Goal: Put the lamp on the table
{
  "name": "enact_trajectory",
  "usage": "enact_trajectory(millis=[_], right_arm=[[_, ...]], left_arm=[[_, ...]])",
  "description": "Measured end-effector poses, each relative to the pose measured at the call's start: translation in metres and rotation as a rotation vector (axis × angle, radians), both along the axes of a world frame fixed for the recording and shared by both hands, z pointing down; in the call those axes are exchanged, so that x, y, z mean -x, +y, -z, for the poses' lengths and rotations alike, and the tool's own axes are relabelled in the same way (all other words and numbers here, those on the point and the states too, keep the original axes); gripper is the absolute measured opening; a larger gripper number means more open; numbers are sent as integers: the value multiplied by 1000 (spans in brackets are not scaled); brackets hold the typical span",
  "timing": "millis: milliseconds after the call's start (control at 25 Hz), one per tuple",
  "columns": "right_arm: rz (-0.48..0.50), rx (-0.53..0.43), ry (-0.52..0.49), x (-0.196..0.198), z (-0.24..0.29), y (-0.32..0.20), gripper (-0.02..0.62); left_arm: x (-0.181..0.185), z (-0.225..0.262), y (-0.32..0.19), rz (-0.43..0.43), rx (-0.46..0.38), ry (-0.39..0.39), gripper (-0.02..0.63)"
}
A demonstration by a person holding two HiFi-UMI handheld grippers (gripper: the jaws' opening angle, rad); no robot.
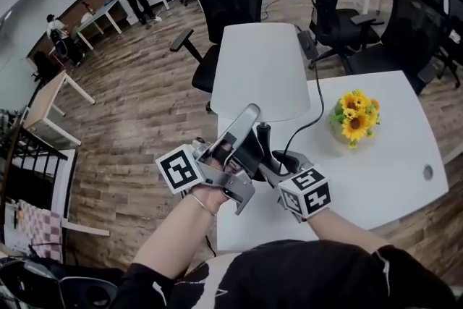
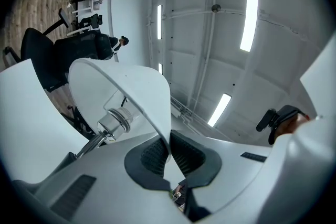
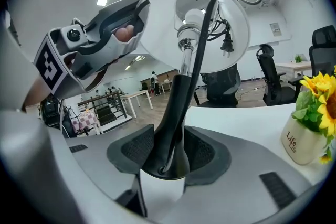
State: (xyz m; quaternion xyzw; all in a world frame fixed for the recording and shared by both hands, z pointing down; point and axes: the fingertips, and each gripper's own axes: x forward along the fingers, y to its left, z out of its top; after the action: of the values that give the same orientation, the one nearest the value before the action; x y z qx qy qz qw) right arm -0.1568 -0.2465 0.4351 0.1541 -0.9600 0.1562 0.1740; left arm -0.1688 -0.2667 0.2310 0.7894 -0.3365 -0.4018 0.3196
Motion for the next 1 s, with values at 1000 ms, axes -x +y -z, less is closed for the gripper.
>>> enact_trajectory(millis=[1000], right_arm=[[43, 43, 21, 6, -62, -55, 193]], left_arm=[[2, -65, -51, -43, 10, -18, 14]])
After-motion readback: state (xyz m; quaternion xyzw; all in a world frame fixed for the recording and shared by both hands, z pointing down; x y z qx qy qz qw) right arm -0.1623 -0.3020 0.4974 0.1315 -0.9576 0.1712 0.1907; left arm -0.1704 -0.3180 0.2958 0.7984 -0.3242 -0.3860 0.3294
